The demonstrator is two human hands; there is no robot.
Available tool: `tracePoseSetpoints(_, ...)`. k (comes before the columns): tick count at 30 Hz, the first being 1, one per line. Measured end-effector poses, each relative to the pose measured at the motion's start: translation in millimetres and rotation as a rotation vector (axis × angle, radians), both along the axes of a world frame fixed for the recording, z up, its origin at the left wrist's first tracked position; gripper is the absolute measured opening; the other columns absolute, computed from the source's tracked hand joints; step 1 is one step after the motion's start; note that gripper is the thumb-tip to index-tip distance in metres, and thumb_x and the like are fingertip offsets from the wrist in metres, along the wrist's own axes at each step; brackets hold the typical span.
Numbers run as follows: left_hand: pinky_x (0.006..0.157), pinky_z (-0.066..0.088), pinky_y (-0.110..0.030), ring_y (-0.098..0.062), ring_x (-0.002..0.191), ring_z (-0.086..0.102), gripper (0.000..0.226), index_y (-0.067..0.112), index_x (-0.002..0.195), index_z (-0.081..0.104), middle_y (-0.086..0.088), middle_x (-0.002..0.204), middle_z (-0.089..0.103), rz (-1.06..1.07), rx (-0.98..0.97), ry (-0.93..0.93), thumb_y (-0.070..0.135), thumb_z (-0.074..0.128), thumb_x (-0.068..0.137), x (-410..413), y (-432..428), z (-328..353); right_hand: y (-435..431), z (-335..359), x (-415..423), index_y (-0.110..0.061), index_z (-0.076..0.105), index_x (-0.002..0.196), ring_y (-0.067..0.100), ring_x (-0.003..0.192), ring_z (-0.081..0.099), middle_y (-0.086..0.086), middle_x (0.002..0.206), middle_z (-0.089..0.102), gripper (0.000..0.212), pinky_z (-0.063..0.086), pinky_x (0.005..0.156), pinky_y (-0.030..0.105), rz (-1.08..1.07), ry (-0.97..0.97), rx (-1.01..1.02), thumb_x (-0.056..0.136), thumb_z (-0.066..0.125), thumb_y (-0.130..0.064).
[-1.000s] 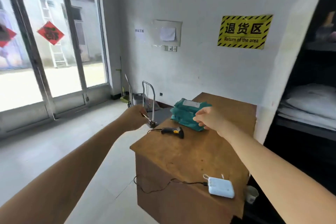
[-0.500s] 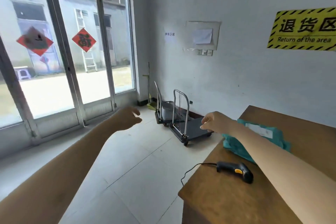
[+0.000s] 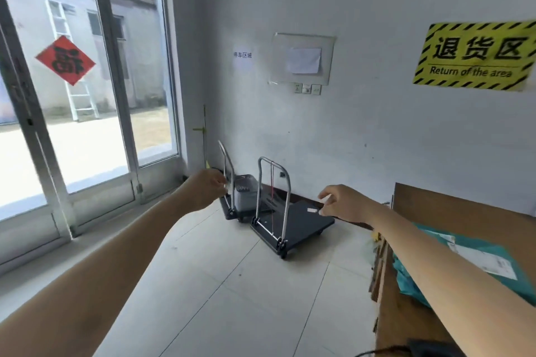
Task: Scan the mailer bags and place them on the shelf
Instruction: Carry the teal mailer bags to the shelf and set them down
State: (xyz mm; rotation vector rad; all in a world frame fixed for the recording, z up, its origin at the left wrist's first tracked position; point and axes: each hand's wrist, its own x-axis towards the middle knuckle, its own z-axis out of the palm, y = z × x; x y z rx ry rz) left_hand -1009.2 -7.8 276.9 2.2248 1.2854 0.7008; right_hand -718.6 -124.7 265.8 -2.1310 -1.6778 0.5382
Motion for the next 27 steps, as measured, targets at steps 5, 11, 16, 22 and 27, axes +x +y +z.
tracePoseSetpoints(5,0.080,0.044,-0.022,-0.015,0.088,0.059,0.020,0.004,0.107,0.065,-0.002,0.101,0.063,-0.268,-0.030,0.091,0.012,0.061,0.089,72,93,5,50,6,34,-0.013,0.056,0.126,0.021,0.108,0.057,0.006,0.119,0.061,0.042,0.045,0.088,0.029,-0.215,0.034,0.061,0.087,0.064,-0.024)
tracePoseSetpoints(11,0.088,0.052,-0.040,-0.028,0.082,0.065,0.011,0.013,0.088,0.065,-0.015,0.090,0.070,-0.401,-0.169,-0.083,0.003,0.065,0.083,192,174,-24,61,-19,112,-0.011,0.060,0.125,0.018,0.105,0.059,0.005,0.121,0.062,0.042,0.048,0.085,0.028,-0.459,0.078,0.022,0.086,0.065,-0.022)
tracePoseSetpoints(16,0.069,0.046,-0.026,-0.014,0.065,0.058,0.016,0.023,0.079,0.061,0.000,0.075,0.065,-0.588,-0.201,-0.043,0.008,0.063,0.084,317,212,-60,71,-46,207,-0.010,0.063,0.119,0.019,0.102,0.060,0.006,0.117,0.064,0.035,0.044,0.079,0.028,-0.735,0.185,0.140,0.086,0.066,-0.021)
tracePoseSetpoints(22,0.071,0.046,-0.029,-0.022,0.077,0.062,0.007,0.013,0.090,0.065,-0.008,0.085,0.067,-0.789,-0.227,0.041,0.011,0.063,0.084,469,232,-69,75,-71,294,-0.011,0.063,0.118,0.020,0.104,0.059,0.005,0.116,0.063,0.034,0.046,0.082,0.029,-0.996,0.283,0.161,0.086,0.067,-0.021)
tracePoseSetpoints(27,0.079,0.048,-0.023,-0.012,0.086,0.059,0.016,0.009,0.103,0.065,0.001,0.093,0.062,-1.131,-0.117,0.237,0.010,0.061,0.088,580,221,-98,73,-93,337,-0.011,0.061,0.122,0.015,0.097,0.058,0.004,0.118,0.063,0.039,0.040,0.061,0.017,-1.196,0.304,0.139,0.085,0.066,-0.021)
